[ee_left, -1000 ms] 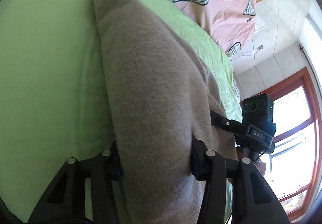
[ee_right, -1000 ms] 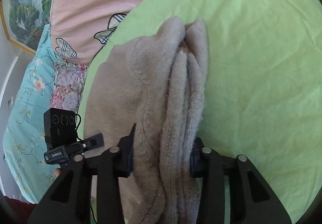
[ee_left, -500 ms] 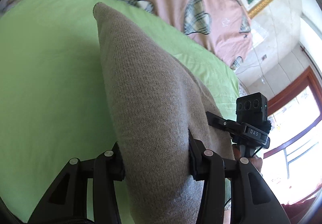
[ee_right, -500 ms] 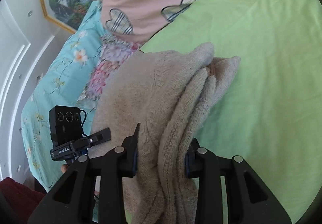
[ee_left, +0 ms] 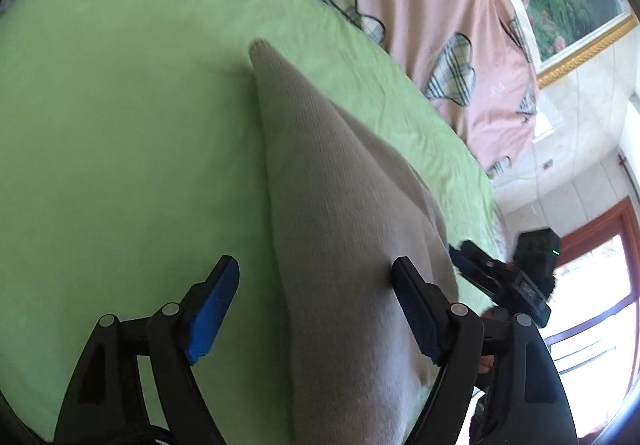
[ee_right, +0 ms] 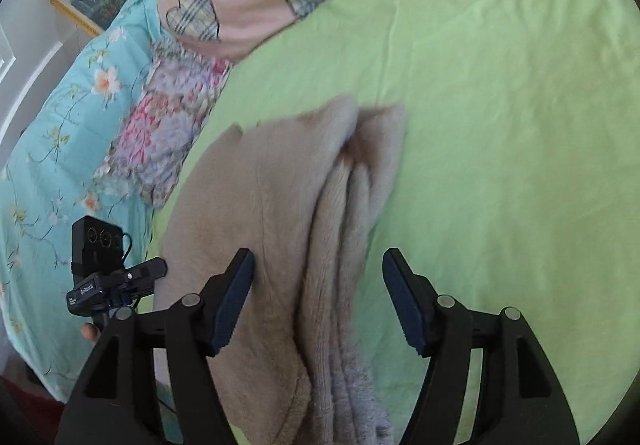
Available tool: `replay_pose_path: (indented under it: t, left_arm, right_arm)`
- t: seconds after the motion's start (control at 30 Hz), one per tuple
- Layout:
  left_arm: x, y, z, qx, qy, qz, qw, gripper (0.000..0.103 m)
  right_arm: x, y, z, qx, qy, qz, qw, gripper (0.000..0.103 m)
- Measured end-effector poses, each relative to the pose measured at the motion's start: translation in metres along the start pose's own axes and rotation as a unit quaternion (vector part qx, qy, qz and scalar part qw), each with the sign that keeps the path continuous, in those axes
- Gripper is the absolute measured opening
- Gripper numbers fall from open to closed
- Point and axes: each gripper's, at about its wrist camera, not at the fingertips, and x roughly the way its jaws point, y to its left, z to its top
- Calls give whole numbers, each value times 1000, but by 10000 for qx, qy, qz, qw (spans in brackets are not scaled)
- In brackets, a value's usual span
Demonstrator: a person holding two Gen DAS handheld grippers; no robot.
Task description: Fold small clothes
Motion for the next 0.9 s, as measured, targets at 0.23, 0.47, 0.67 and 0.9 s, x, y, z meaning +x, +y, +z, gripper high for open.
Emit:
replay_pose_path:
  t: [0.23,0.47,0.67,0.9]
  left_arm:
    - [17,-8,18,153,36,662,9977,79]
    - [23,-21,21,418,89,933,9947,71]
    - [46,-39,13,868,208,1747,9806,68]
    - [-9,-54,-24,1358,-153,1606,9775,67]
  right_arm:
    - [22,14,22,-119,139,-124,9998,40]
    - [31,17,37,-236,121,-73,9996,11]
    - [47,3,50,-301,292,-545,9976,11]
    - [20,-7,20,201,105,-75,9997,30]
